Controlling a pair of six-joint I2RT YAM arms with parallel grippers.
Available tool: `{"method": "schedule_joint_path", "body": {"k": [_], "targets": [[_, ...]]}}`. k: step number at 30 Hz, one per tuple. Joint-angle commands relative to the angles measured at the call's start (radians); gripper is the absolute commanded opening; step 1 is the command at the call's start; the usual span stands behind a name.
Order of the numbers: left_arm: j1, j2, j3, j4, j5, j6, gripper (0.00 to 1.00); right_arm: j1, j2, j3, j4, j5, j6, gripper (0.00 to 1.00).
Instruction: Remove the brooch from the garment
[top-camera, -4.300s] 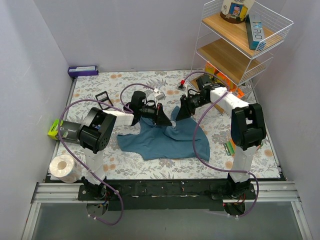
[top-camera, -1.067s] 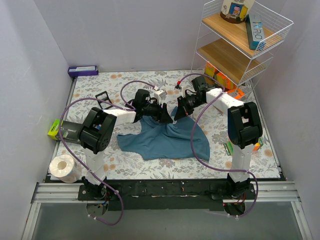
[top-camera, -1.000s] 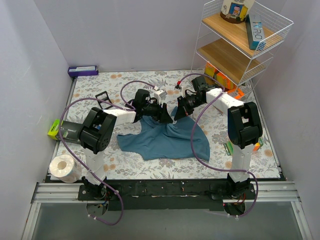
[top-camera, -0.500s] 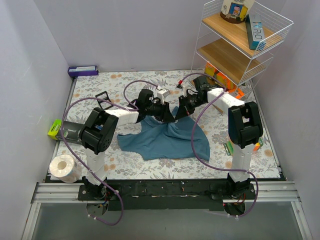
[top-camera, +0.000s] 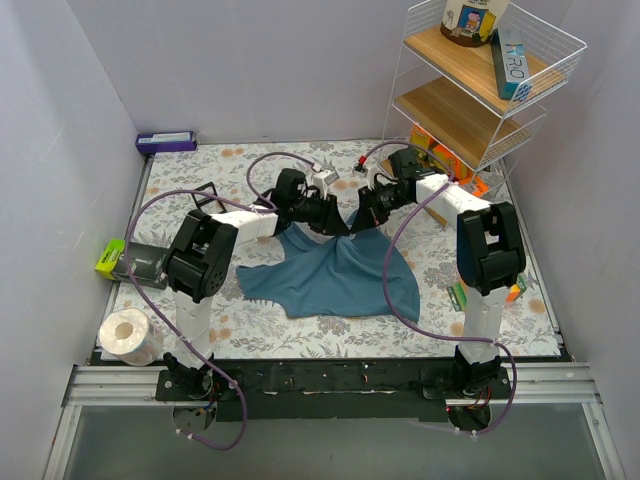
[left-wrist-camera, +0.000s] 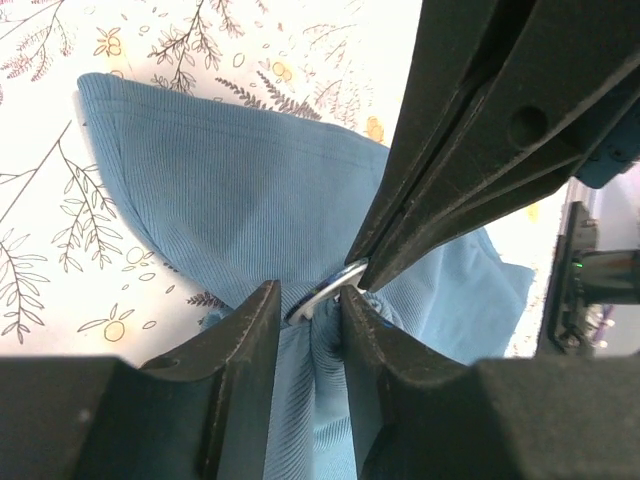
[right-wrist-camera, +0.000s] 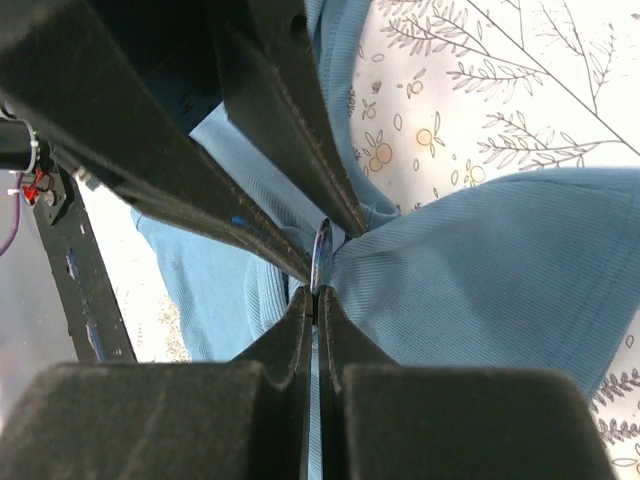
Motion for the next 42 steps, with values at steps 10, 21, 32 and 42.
{"method": "schedule_joint_path", "body": {"k": [10, 21, 32, 42], "targets": [[0.1, -0.024, -0.081, 0.307, 0.362, -0.127, 0.45, 0.04, -0.035, 0.003, -0.053, -0.073, 0.045, 0.01], [0.06, -0.09, -0.131, 0.189, 0.244, -0.006, 0.63, 0.038, -0.054, -0.008, 0.002, 0.001, 0.091, 0.01], [0.016, -0.07, -0.083, 0.092, 0.13, 0.077, 0.58, 0.04, -0.06, -0.011, 0.001, 0.004, 0.093, 0.01], [0.017, -0.067, -0.037, -0.009, 0.086, 0.178, 0.39, 0.04, -0.052, -0.008, -0.001, 0.001, 0.086, 0.01]]}}
